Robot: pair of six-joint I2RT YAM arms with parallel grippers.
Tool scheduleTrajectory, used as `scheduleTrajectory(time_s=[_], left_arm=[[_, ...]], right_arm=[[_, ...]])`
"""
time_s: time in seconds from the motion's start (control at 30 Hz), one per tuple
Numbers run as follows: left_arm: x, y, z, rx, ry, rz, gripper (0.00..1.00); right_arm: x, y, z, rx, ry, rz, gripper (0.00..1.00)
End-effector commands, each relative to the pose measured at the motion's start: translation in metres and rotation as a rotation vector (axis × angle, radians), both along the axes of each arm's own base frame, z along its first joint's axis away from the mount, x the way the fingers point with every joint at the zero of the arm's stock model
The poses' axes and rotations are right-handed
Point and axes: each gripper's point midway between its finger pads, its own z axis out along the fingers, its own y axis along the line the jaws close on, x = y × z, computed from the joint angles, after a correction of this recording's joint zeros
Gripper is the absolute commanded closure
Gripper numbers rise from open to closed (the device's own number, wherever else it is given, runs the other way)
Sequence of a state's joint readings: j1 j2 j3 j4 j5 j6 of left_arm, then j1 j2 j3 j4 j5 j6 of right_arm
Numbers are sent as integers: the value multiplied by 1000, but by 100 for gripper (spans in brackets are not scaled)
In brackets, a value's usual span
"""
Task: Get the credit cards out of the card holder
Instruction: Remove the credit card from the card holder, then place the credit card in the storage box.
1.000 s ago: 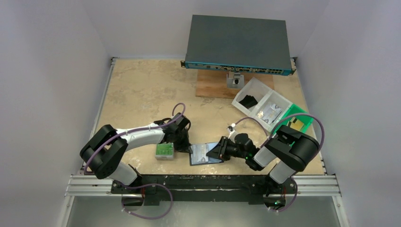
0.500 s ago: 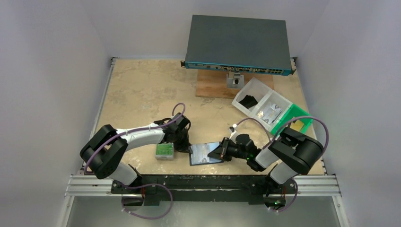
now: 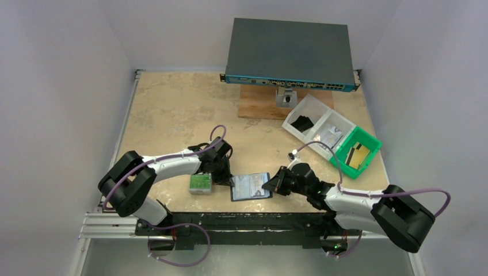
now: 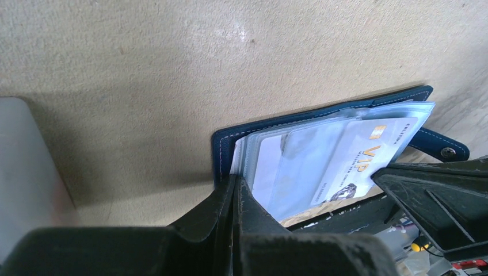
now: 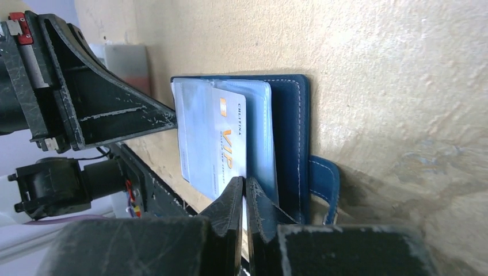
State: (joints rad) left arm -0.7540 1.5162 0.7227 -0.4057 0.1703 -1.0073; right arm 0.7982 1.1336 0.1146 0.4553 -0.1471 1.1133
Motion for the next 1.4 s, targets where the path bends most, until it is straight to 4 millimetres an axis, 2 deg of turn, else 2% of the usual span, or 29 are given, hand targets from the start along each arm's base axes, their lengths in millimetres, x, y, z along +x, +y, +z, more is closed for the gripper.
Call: scheduleTrajectory(time_s=[0.0, 0.17, 0.4, 0.53, 0.63, 0.73, 0.93, 1.13, 1.37], left_arm=[[-26, 54, -35, 252, 70, -30, 100], [-18, 40, -17, 183, 30, -60, 100], [-1, 16, 33, 69, -60, -104, 99], [4, 6, 63, 3, -117, -128, 89], [6, -4, 83, -65, -149, -159, 77], [5, -14, 97, -138, -168, -191, 64], [6, -34, 116, -348, -190, -248, 48], [8, -48, 143, -576, -239, -271, 41], [11, -50, 155, -706, -249, -254, 41]], right_arm=[[10, -12, 2, -88, -25, -50, 100], [14, -8, 18, -71, -44, -45, 100], [17, -2, 35, -39, -59, -42, 100], [17, 3, 43, -4, -63, -35, 100], [19, 8, 54, 26, -71, -29, 100], [21, 13, 70, 60, -85, -21, 100], [28, 21, 103, 139, -107, -10, 100], [26, 30, 134, 260, -116, 31, 100], [23, 32, 155, 354, -114, 57, 100]])
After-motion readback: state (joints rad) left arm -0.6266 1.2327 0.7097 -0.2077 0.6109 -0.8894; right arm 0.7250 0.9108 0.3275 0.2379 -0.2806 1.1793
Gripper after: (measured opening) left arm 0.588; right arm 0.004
